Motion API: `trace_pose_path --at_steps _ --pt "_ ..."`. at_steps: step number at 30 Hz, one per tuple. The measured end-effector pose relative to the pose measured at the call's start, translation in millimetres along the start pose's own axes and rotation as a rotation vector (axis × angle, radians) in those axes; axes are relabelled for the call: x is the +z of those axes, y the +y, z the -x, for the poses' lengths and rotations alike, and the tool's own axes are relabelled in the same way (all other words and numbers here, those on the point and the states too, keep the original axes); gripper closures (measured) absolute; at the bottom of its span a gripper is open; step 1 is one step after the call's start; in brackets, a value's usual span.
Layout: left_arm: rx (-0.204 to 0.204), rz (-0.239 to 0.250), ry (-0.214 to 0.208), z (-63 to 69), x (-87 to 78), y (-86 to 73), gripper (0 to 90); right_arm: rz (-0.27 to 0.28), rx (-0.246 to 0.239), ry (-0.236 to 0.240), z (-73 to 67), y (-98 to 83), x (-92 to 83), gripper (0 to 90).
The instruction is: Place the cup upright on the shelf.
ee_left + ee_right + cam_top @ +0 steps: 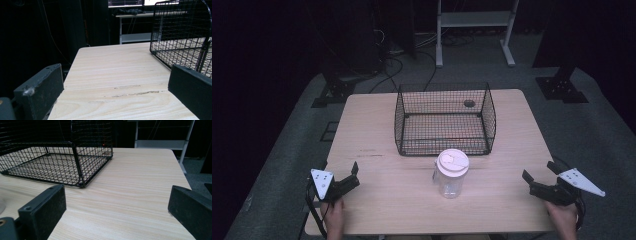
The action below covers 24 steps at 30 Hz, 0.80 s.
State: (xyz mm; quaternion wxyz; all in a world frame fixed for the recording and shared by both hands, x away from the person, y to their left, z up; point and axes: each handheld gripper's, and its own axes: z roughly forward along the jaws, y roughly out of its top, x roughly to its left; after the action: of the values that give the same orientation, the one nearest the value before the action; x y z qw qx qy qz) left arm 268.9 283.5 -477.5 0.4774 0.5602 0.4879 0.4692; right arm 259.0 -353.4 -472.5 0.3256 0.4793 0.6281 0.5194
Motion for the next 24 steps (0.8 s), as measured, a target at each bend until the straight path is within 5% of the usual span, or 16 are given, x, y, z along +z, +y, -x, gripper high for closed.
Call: trace_pose_path --at_steps 9,24 --pt "-0.003 -0.001 -0.005 -0.3 0.0 -0.1 0.0 -0.008 -0.004 0.015 -2.3 0.1 1.9 1.0" --pt "-0.002 0.007 -0.012 0.1 -0.7 0.0 0.0 -0.02 -0.073 0.096 -31.0 9.8 7.7 1.0"
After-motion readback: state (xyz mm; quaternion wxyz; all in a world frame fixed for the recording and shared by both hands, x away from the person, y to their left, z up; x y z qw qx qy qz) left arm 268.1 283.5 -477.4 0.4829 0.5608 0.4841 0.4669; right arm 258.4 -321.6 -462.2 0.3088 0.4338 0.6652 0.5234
